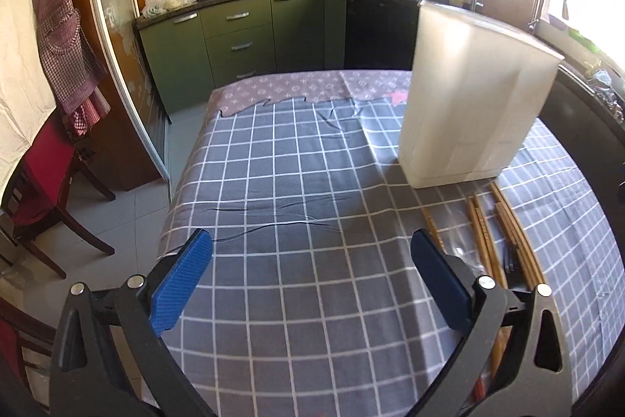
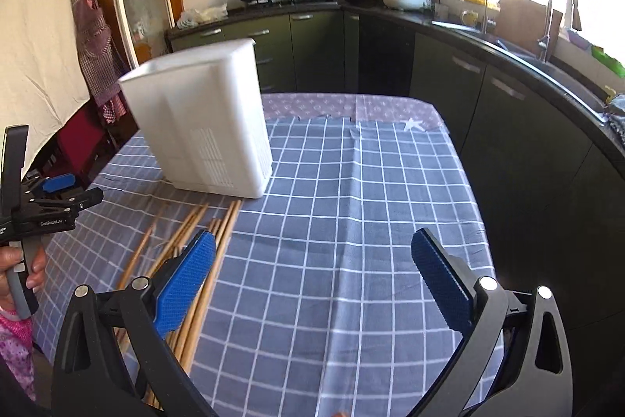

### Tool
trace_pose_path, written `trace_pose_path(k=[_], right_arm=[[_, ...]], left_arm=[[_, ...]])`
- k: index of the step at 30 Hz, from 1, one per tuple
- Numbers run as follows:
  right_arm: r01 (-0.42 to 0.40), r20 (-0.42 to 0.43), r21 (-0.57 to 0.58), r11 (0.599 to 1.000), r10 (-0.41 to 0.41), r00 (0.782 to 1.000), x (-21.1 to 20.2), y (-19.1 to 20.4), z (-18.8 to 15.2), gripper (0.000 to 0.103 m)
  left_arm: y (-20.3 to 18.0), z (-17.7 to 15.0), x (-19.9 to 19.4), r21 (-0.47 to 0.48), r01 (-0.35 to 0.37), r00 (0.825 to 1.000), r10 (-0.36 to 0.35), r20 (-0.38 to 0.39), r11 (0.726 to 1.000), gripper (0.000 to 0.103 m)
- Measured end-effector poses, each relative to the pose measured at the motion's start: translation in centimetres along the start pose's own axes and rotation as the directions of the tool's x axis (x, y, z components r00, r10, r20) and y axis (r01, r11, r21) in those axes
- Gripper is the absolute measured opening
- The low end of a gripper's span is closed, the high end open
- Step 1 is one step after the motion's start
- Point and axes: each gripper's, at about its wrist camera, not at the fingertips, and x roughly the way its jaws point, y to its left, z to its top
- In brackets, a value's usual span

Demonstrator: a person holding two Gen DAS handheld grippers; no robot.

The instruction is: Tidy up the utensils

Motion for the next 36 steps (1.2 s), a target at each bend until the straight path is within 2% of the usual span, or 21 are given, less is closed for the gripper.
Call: trace_pose_path(k=[4, 8, 13, 16, 21, 36], right_arm=[[-0.012, 0.114, -0.026, 1.000, 0.014, 0.993, -6.8, 1.8, -0.9, 0.099], [-0.038, 0.180, -0.035, 0.999, 0.043, 0.983, -11.9, 3.0, -1.9, 0.099], [0.002, 0.252, -0.068, 0.998, 0.015, 0.968, -16.2, 4.5, -2.6, 0.099], [-0.006, 0.277, -0.088, 0.996, 0.031, 0.961, -17.9, 5.5, -2.9, 0.099], [0.006, 0.289, -0.084, 0.996, 0.019, 0.957, -18.5, 6.1, -2.9, 0.099], [0.012, 0.276, -0.059, 0.998, 0.005, 0.961, -18.0, 5.2, -3.2, 0.099]], left_arm=[[-0.5, -0.9, -6.7, -0.016, 0.023, 0.995, -0.021, 0.102, 1.000, 0.097], [-1.1, -1.8, -12.2, -0.035, 0.040, 0.984, -0.033, 0.172, 0.999, 0.097], [-1.9, -2.8, -17.5, -0.045, 0.068, 0.967, -0.054, 0.250, 0.997, 0.097], [-2.3, -3.4, -19.8, -0.037, 0.069, 0.955, -0.055, 0.291, 0.997, 0.097], [-2.4, -4.1, -21.7, -0.036, 0.072, 0.948, -0.057, 0.314, 0.997, 0.097], [-2.3, -4.8, -21.6, -0.039, 0.060, 0.954, -0.046, 0.297, 0.997, 0.097]])
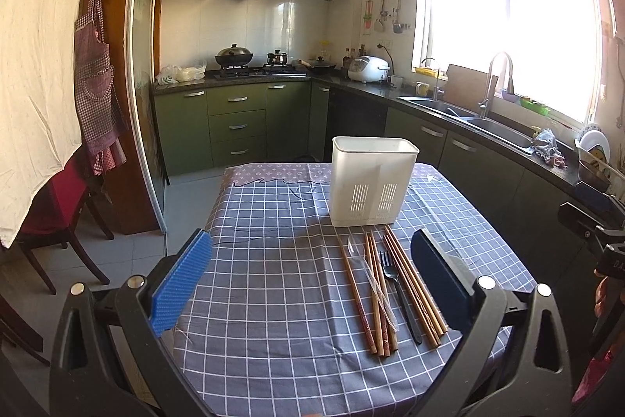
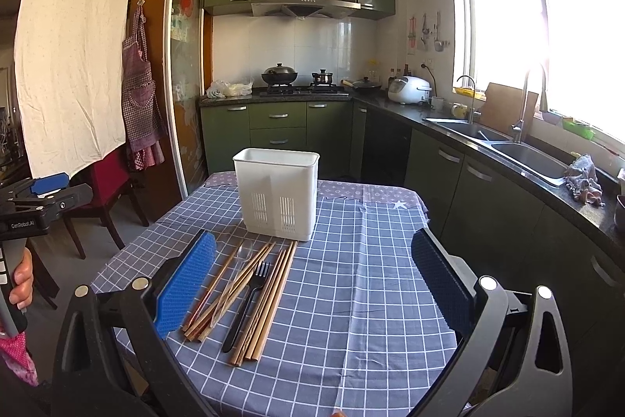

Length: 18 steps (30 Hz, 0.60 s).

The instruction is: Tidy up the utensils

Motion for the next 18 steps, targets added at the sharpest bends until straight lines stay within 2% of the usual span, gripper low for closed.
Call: trace_pose_path(k=[18], right_arm=[[-0.011, -0.006, -0.006, 1.000, 0.011, 1.000, 0.28, 0.30, -0.06, 0.099]], left_arm=[[-0.03, -0.30, 0.05, -0.006, 0.000, 1.000, 0.000, 0.000, 1.000, 0.097]])
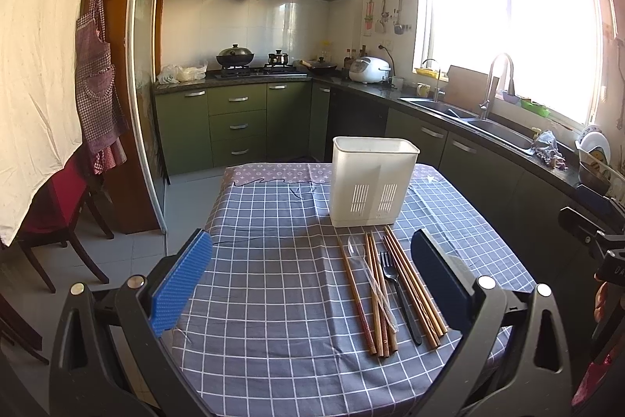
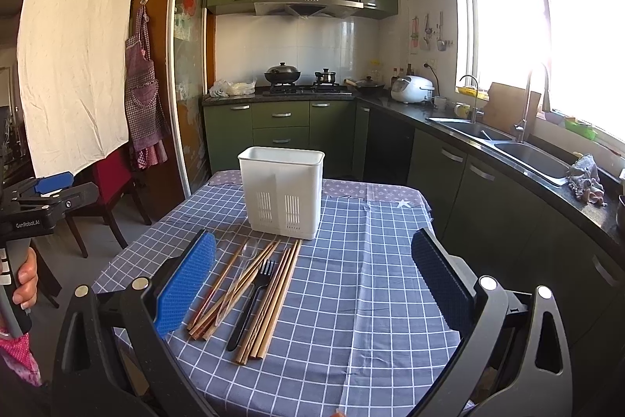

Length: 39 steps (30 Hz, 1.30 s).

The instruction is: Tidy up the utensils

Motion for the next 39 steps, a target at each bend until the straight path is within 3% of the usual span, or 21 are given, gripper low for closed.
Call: trace_pose_path(k=[30, 39], right_arm=[[0.003, -0.047, 0.018, 1.000, -0.002, 0.999, 1.8, 0.0, -0.7, 0.099], [0.002, -0.059, 0.015, 1.000, -0.001, 0.998, 2.4, 0.0, -1.0, 0.099]], left_arm=[[-0.5, -0.4, 2.8, -0.002, -0.039, 0.996, 0.038, -0.080, 0.999, 0.097], [-1.0, -0.2, 2.1, 0.054, -0.126, 0.992, 0.124, 0.023, 0.991, 0.097]])
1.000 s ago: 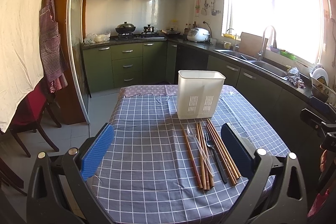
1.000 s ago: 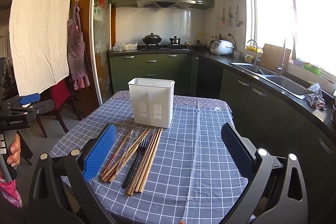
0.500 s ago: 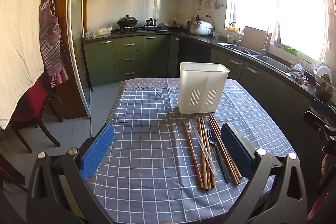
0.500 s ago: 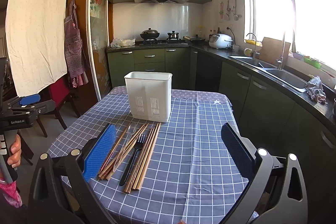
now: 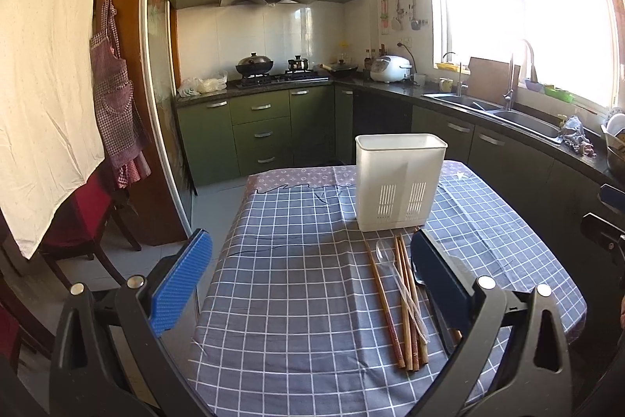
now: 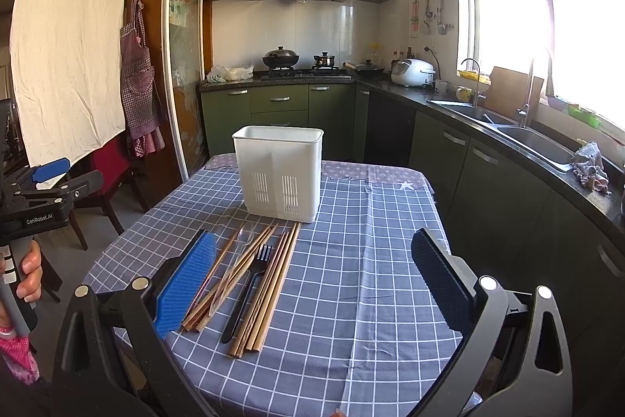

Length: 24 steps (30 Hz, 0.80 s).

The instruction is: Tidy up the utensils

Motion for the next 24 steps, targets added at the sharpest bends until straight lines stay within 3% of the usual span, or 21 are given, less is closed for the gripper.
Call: trace_pose_path(k=[24], right_arm=[[-0.001, -0.003, 0.011, 1.000, 0.001, 1.000, 0.27, -0.04, -0.18, 0.099]], left_arm=[[0.02, 0.02, 1.09, -0.002, -0.008, 0.999, 0.008, -0.051, 1.000, 0.097]])
